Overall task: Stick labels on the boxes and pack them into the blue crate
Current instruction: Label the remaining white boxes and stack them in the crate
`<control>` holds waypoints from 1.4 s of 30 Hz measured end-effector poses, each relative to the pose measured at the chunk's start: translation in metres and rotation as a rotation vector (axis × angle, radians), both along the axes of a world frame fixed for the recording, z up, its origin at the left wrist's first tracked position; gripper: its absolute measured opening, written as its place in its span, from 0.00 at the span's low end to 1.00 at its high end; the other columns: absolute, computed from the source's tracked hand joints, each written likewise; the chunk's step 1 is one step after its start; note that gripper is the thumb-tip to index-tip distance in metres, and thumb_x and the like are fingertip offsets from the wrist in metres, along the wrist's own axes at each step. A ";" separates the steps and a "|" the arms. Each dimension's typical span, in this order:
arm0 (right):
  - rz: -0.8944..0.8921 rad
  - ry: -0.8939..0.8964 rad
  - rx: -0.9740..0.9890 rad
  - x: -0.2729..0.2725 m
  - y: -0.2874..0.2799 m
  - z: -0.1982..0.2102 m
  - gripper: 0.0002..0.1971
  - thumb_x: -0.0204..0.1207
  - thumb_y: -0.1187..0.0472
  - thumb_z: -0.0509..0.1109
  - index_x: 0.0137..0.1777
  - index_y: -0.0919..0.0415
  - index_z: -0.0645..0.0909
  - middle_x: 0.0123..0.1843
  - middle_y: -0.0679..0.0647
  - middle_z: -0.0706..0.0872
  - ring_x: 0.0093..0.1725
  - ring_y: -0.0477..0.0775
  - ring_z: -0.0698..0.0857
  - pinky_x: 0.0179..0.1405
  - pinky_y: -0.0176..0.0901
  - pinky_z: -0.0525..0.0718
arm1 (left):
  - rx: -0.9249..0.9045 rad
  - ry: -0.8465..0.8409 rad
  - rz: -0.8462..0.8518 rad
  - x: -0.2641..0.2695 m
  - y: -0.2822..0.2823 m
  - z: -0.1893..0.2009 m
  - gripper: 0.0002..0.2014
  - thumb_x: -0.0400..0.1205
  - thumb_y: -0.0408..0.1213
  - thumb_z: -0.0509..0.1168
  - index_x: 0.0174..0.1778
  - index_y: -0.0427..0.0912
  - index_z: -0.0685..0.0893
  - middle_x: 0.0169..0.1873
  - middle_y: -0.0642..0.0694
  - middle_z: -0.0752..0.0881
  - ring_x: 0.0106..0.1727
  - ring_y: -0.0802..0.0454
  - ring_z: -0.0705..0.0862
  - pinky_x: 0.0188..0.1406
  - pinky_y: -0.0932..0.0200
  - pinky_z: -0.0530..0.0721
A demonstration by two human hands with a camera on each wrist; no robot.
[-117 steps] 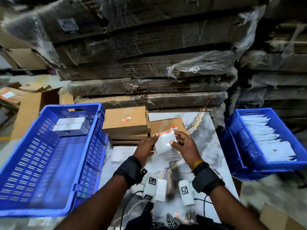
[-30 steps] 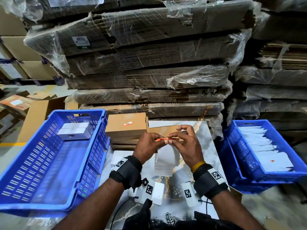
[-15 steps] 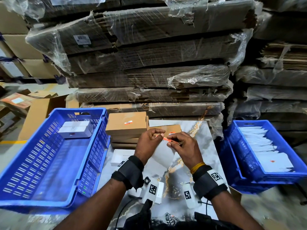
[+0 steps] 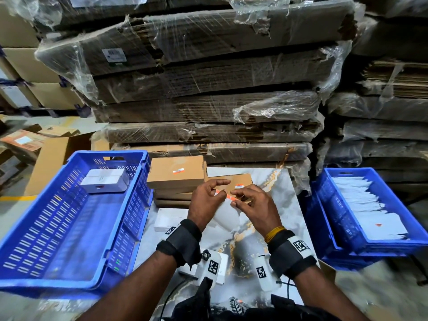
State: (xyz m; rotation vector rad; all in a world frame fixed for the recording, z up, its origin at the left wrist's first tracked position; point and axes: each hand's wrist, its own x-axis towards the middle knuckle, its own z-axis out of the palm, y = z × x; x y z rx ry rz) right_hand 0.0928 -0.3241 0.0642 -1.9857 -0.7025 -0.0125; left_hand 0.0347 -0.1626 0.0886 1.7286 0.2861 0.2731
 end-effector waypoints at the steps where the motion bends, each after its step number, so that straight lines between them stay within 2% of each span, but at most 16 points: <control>1: 0.002 -0.003 -0.006 0.000 0.000 0.000 0.09 0.73 0.58 0.78 0.53 0.49 0.90 0.47 0.43 0.84 0.45 0.43 0.87 0.45 0.52 0.88 | -0.006 0.000 0.001 0.000 0.000 0.000 0.16 0.75 0.35 0.66 0.54 0.57 0.90 0.41 0.37 0.90 0.36 0.38 0.84 0.42 0.30 0.86; 2: 0.002 -0.008 -0.011 0.000 0.001 0.000 0.08 0.73 0.58 0.78 0.51 0.49 0.90 0.47 0.43 0.85 0.44 0.43 0.87 0.45 0.51 0.88 | -0.018 -0.001 0.001 -0.001 0.000 -0.001 0.16 0.75 0.35 0.66 0.54 0.57 0.90 0.40 0.36 0.89 0.36 0.40 0.83 0.43 0.30 0.85; 5: -0.004 -0.022 -0.022 0.000 0.001 0.001 0.07 0.73 0.58 0.78 0.49 0.49 0.89 0.45 0.42 0.85 0.43 0.43 0.87 0.44 0.51 0.88 | -0.047 0.002 -0.005 -0.002 0.000 -0.002 0.17 0.77 0.32 0.66 0.55 0.56 0.90 0.39 0.42 0.90 0.37 0.43 0.81 0.43 0.30 0.85; 12: -0.033 -0.063 -0.057 -0.002 0.004 0.001 0.05 0.72 0.56 0.79 0.47 0.48 0.88 0.44 0.41 0.85 0.41 0.42 0.87 0.41 0.50 0.88 | -0.061 0.002 0.006 -0.002 -0.001 -0.002 0.19 0.75 0.29 0.66 0.55 0.57 0.89 0.45 0.32 0.88 0.38 0.43 0.82 0.43 0.28 0.85; 15: -0.056 -0.080 -0.077 -0.004 0.004 0.000 0.05 0.72 0.54 0.78 0.46 0.47 0.88 0.44 0.39 0.84 0.41 0.42 0.86 0.40 0.48 0.87 | -0.087 -0.003 0.009 -0.003 -0.001 -0.002 0.20 0.77 0.23 0.66 0.56 0.52 0.89 0.48 0.43 0.91 0.39 0.45 0.83 0.46 0.33 0.87; 18: -0.057 -0.077 -0.068 -0.004 0.004 -0.001 0.04 0.72 0.55 0.78 0.46 0.48 0.88 0.43 0.39 0.84 0.41 0.42 0.86 0.40 0.49 0.87 | -0.100 0.002 -0.002 -0.004 0.000 -0.005 0.19 0.77 0.24 0.66 0.56 0.52 0.90 0.40 0.44 0.90 0.37 0.47 0.81 0.40 0.42 0.85; 21: -0.065 -0.067 -0.067 -0.005 0.004 -0.002 0.04 0.72 0.55 0.78 0.46 0.48 0.88 0.44 0.40 0.85 0.42 0.42 0.86 0.41 0.49 0.88 | -0.089 0.010 -0.007 -0.006 -0.001 -0.006 0.19 0.78 0.24 0.65 0.56 0.50 0.90 0.34 0.56 0.88 0.33 0.52 0.79 0.38 0.50 0.82; 23: -0.069 -0.061 -0.077 -0.006 0.004 -0.003 0.05 0.72 0.56 0.78 0.47 0.48 0.88 0.44 0.40 0.87 0.44 0.42 0.86 0.42 0.49 0.88 | -0.090 0.015 -0.003 -0.006 -0.002 -0.005 0.18 0.78 0.24 0.66 0.55 0.50 0.90 0.42 0.53 0.91 0.37 0.51 0.84 0.41 0.43 0.88; 25: -0.071 -0.063 -0.083 -0.007 0.004 -0.004 0.04 0.73 0.57 0.77 0.47 0.49 0.88 0.44 0.41 0.88 0.44 0.42 0.86 0.43 0.50 0.87 | -0.102 0.016 0.006 -0.006 -0.002 -0.006 0.17 0.78 0.25 0.66 0.54 0.50 0.90 0.48 0.49 0.91 0.40 0.47 0.86 0.45 0.37 0.88; 29: -0.078 -0.066 -0.064 -0.008 0.004 -0.004 0.04 0.73 0.58 0.77 0.47 0.51 0.88 0.44 0.42 0.88 0.44 0.45 0.86 0.43 0.53 0.87 | -0.177 0.019 0.042 -0.005 -0.003 -0.009 0.11 0.79 0.29 0.71 0.54 0.48 0.90 0.35 0.47 0.88 0.38 0.45 0.82 0.42 0.44 0.85; 32: -0.061 -0.082 -0.051 -0.009 0.004 -0.003 0.04 0.73 0.58 0.77 0.47 0.51 0.88 0.44 0.42 0.88 0.44 0.45 0.87 0.42 0.53 0.87 | -0.218 0.039 0.058 -0.003 -0.002 -0.013 0.10 0.79 0.32 0.73 0.52 0.48 0.90 0.35 0.50 0.88 0.39 0.44 0.81 0.44 0.46 0.83; 34: -0.054 -0.085 -0.047 -0.010 0.004 -0.003 0.04 0.73 0.57 0.77 0.47 0.51 0.88 0.44 0.42 0.87 0.44 0.44 0.87 0.41 0.52 0.87 | -0.218 0.047 0.053 -0.002 -0.002 -0.016 0.11 0.77 0.33 0.73 0.53 0.51 0.90 0.35 0.45 0.87 0.39 0.45 0.78 0.46 0.46 0.82; 35: -0.054 -0.082 -0.048 -0.011 0.004 -0.003 0.04 0.73 0.57 0.77 0.46 0.50 0.88 0.44 0.41 0.87 0.44 0.44 0.86 0.41 0.52 0.87 | -0.216 0.051 0.053 -0.001 -0.002 -0.017 0.12 0.75 0.34 0.73 0.53 0.52 0.90 0.35 0.41 0.87 0.39 0.45 0.78 0.46 0.44 0.82; 38: -0.047 -0.076 -0.056 -0.012 0.004 -0.001 0.03 0.73 0.58 0.77 0.46 0.51 0.88 0.44 0.41 0.87 0.43 0.43 0.86 0.40 0.49 0.87 | -0.208 0.060 0.052 0.000 -0.001 -0.018 0.14 0.73 0.35 0.73 0.53 0.54 0.90 0.43 0.33 0.90 0.40 0.42 0.79 0.48 0.30 0.85; 40: -0.039 -0.069 -0.063 -0.014 0.004 0.001 0.04 0.72 0.59 0.78 0.46 0.52 0.88 0.44 0.41 0.87 0.43 0.42 0.86 0.40 0.47 0.87 | -0.198 0.065 0.054 0.000 -0.001 -0.019 0.14 0.74 0.35 0.72 0.53 0.55 0.90 0.46 0.34 0.90 0.41 0.41 0.81 0.50 0.27 0.84; 42: -0.044 -0.046 -0.073 -0.015 0.004 0.002 0.04 0.72 0.60 0.78 0.46 0.52 0.89 0.43 0.41 0.87 0.42 0.41 0.86 0.41 0.45 0.87 | -0.179 0.066 0.057 -0.002 -0.001 -0.019 0.15 0.74 0.33 0.72 0.53 0.56 0.90 0.48 0.43 0.92 0.44 0.39 0.84 0.54 0.28 0.85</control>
